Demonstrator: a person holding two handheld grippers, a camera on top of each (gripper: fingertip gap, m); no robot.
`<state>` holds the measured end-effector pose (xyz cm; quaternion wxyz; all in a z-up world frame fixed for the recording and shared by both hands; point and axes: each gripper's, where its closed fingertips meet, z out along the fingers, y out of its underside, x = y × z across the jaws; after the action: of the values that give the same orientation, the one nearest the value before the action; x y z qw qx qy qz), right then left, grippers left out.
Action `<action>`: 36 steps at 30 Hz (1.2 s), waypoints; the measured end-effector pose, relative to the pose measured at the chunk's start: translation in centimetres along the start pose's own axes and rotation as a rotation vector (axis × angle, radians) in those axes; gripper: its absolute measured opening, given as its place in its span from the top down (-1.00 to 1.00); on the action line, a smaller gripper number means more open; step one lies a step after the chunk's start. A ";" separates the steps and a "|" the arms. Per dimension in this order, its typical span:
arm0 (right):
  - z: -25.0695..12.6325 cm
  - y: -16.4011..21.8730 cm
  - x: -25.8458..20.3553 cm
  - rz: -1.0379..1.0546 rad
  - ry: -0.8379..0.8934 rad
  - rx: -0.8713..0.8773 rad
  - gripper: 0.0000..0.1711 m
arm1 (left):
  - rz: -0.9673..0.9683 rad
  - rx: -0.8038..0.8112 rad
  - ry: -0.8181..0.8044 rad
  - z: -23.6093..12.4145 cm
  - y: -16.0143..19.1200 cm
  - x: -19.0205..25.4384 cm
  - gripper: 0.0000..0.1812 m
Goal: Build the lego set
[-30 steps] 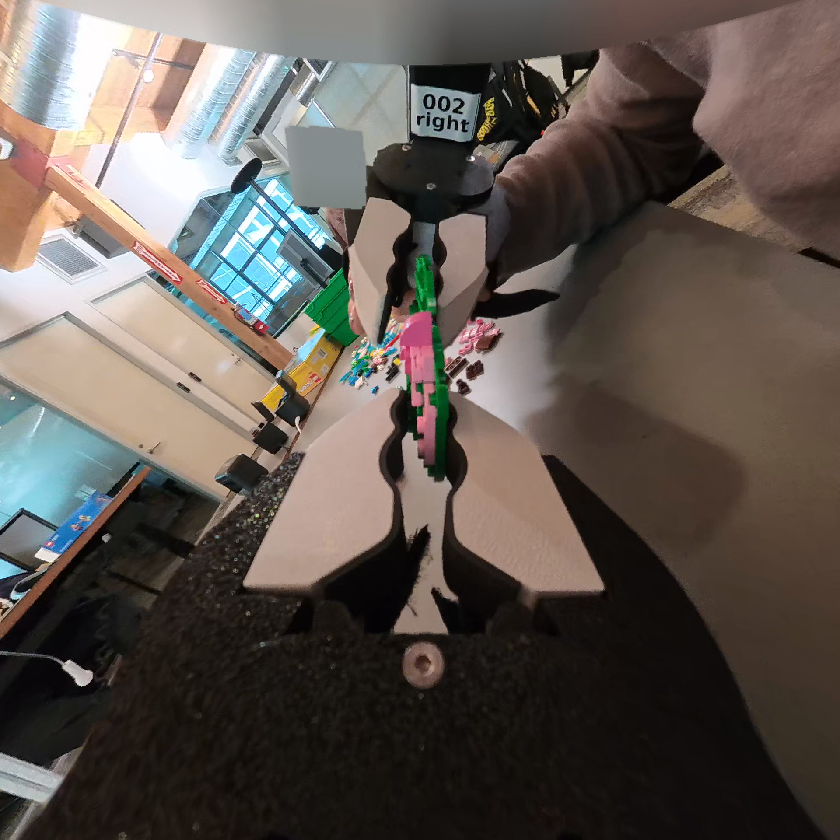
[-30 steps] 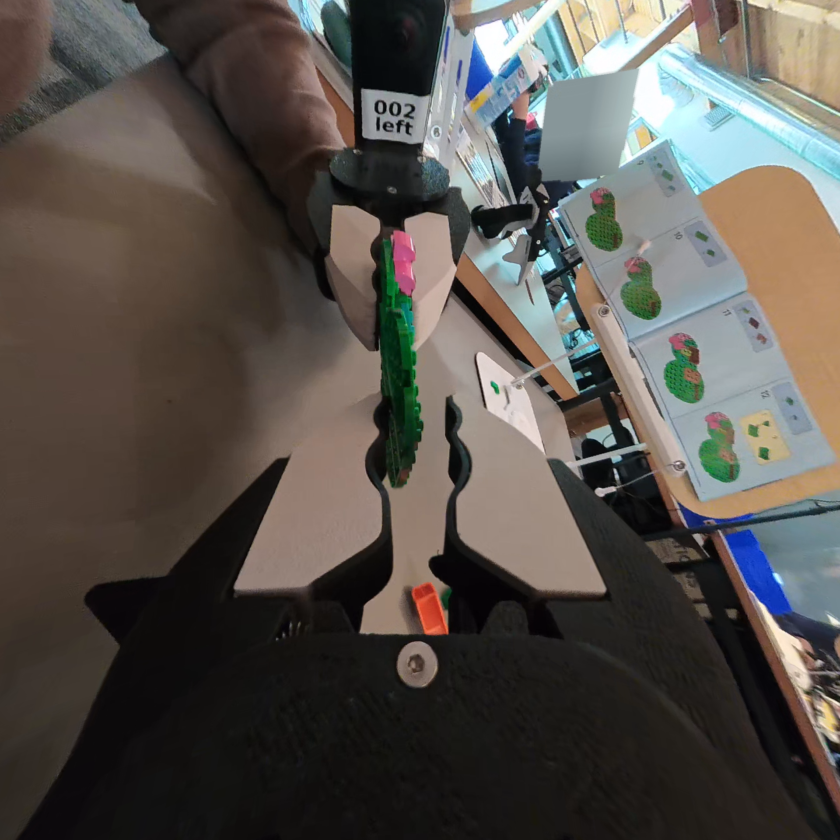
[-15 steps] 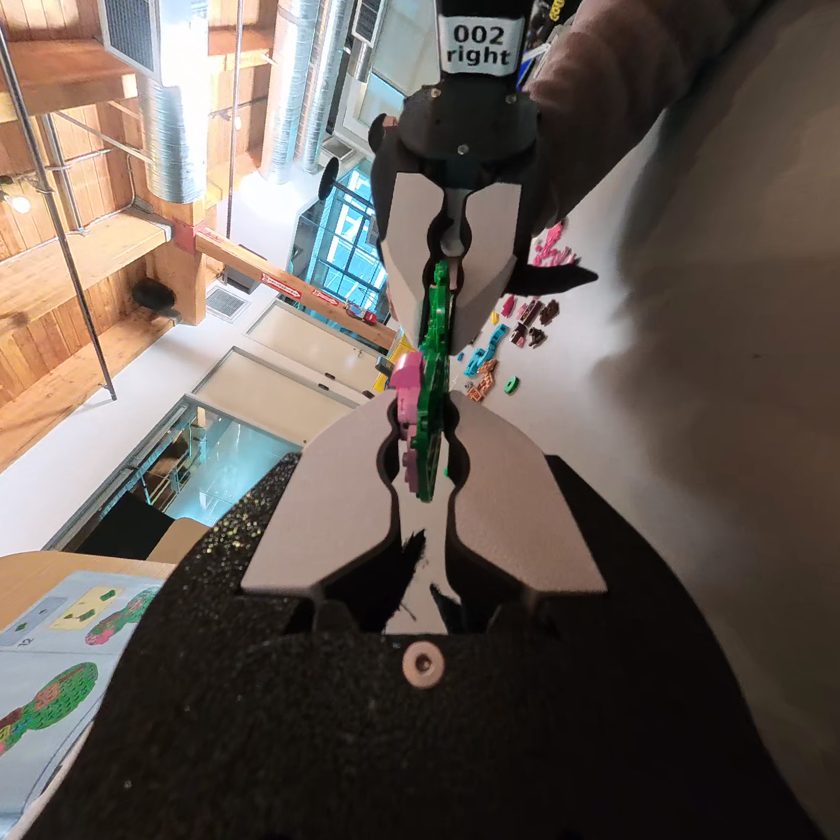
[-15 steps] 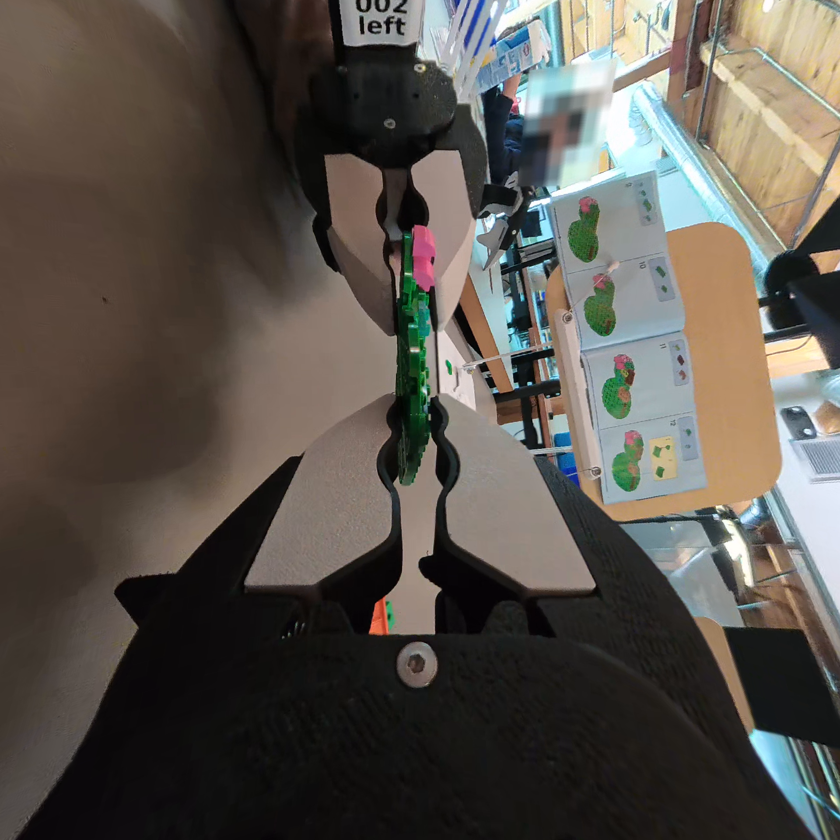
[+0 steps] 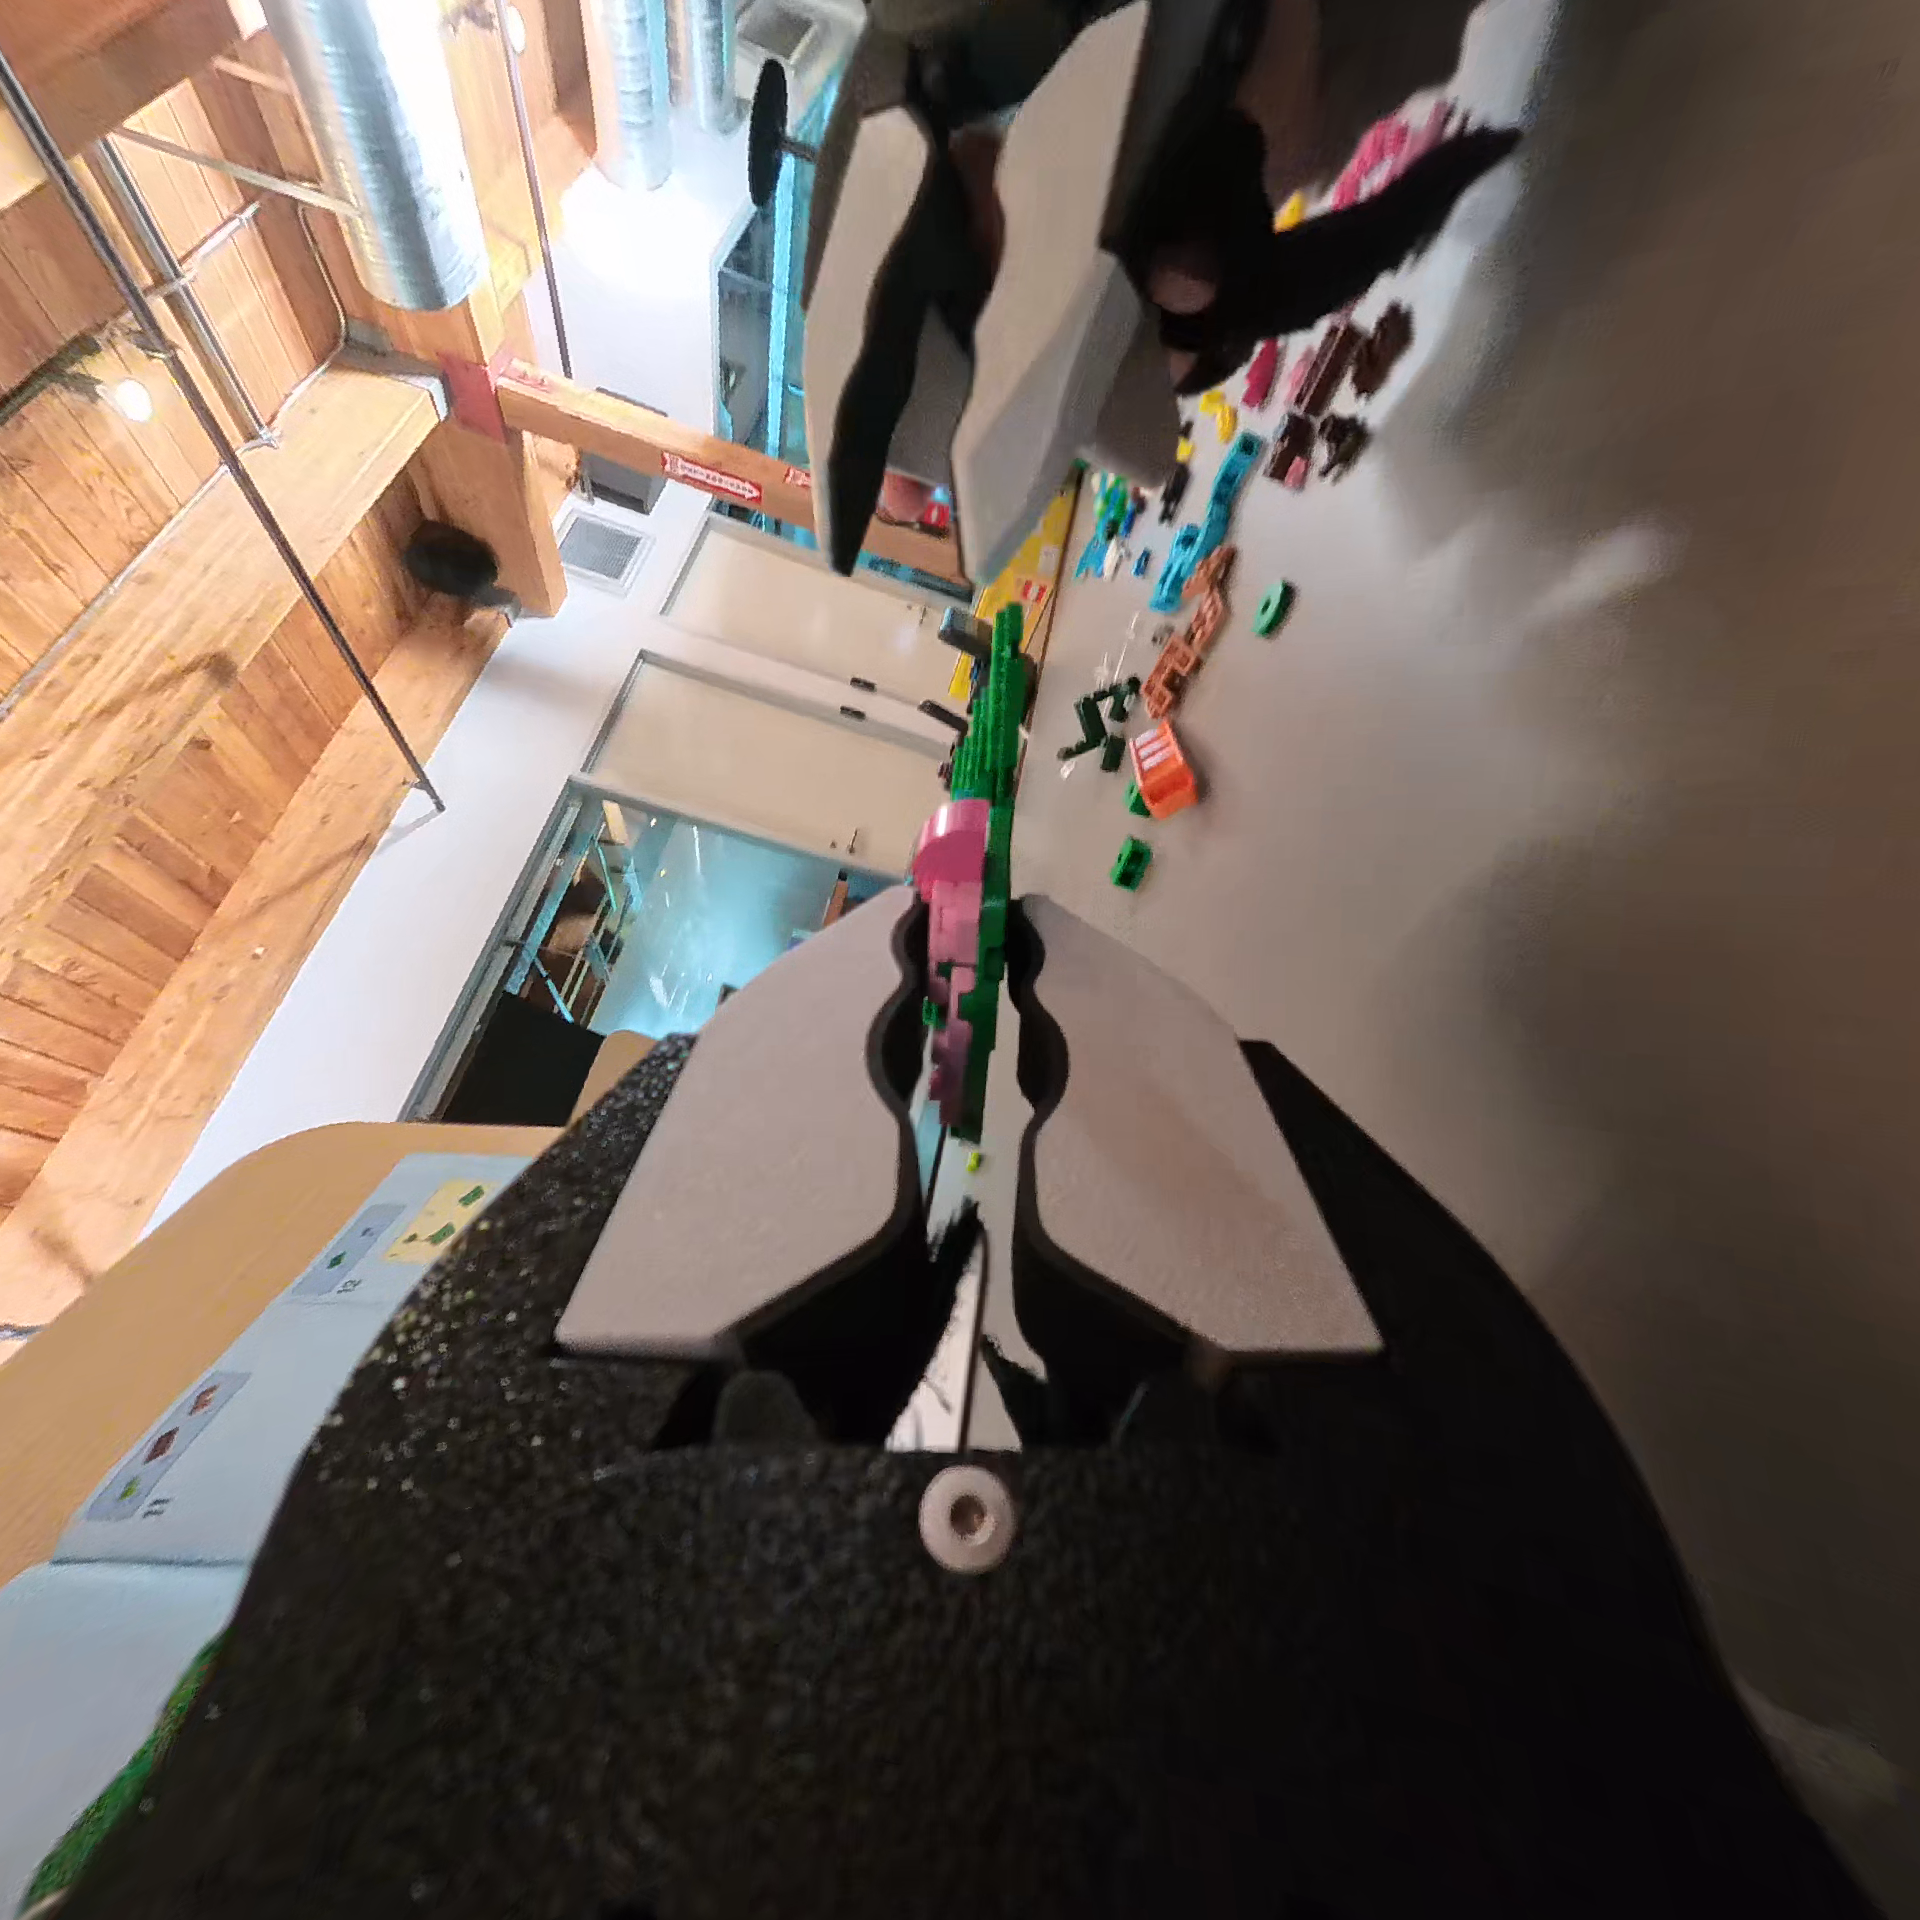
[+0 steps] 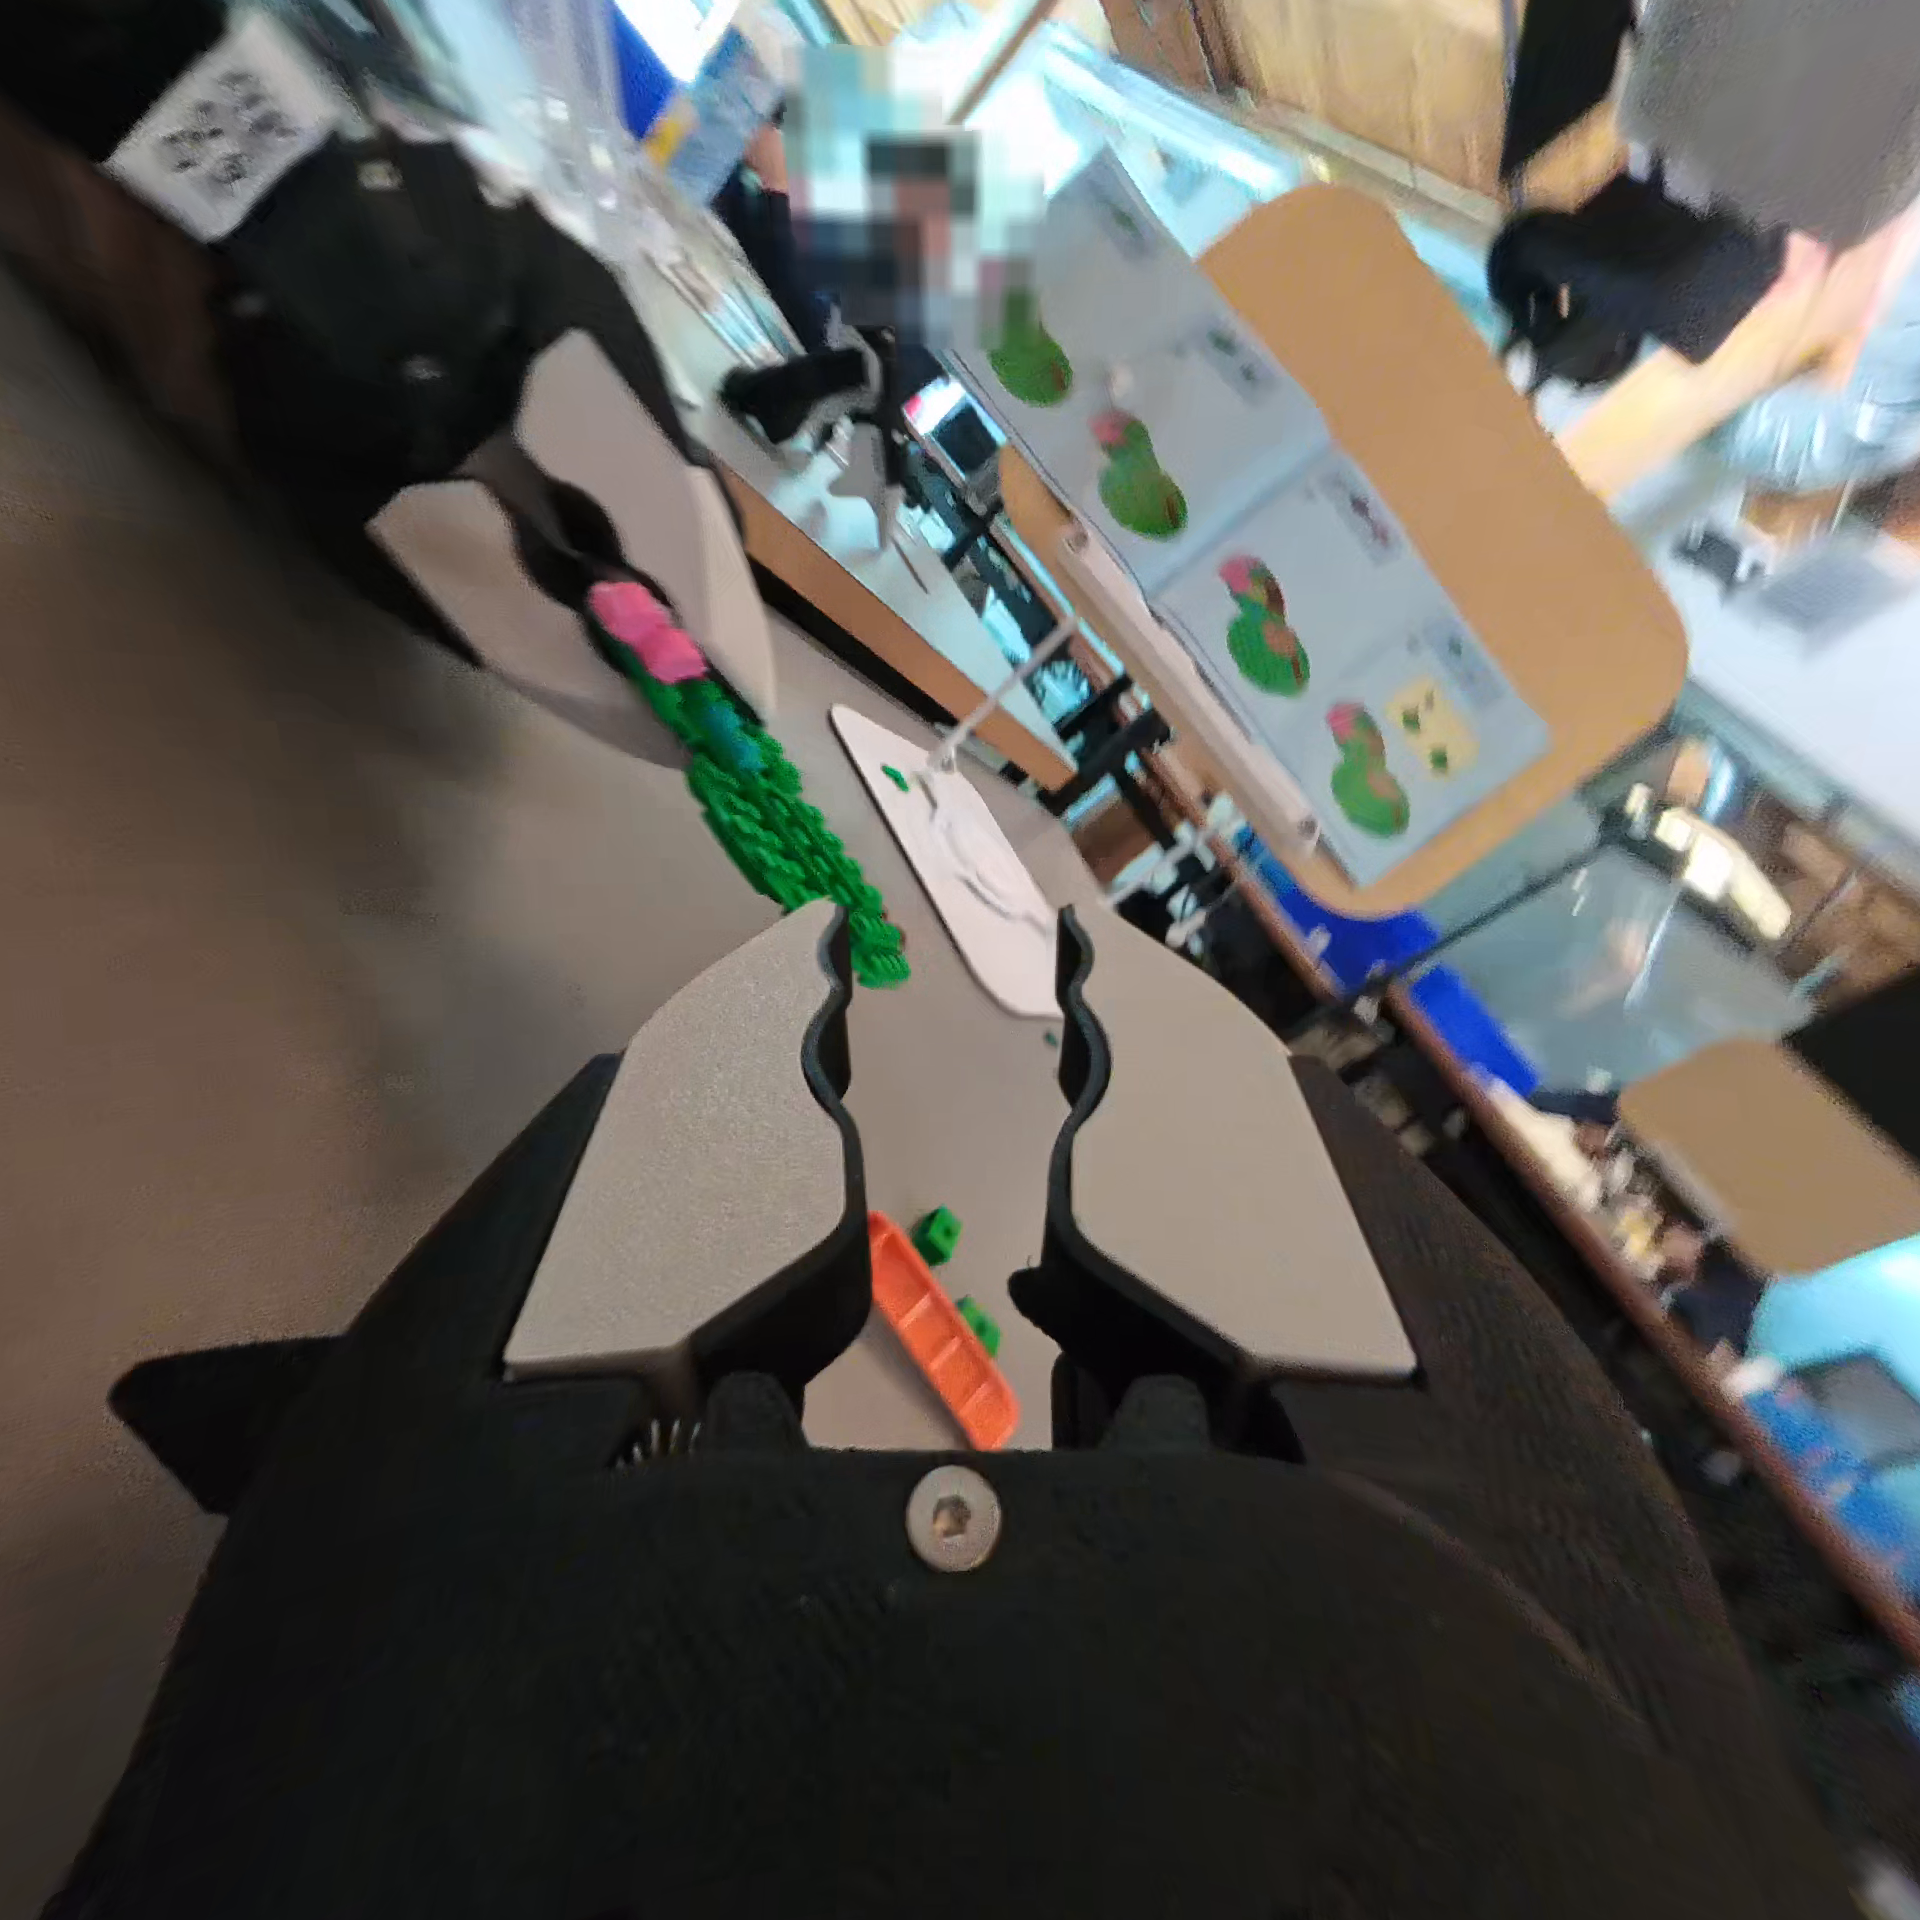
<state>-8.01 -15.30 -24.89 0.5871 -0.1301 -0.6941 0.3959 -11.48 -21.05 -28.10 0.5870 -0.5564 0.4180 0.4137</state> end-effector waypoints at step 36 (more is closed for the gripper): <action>-0.8 3.4 2.7 -0.049 0.417 -0.260 1.00 | -0.059 -0.054 -0.012 0.4 2.2 0.0 0.85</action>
<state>-9.05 -11.02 -25.38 0.7051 -0.2668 -0.6061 0.2535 -13.51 -20.58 -28.79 0.5864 -0.5816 0.3864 0.4106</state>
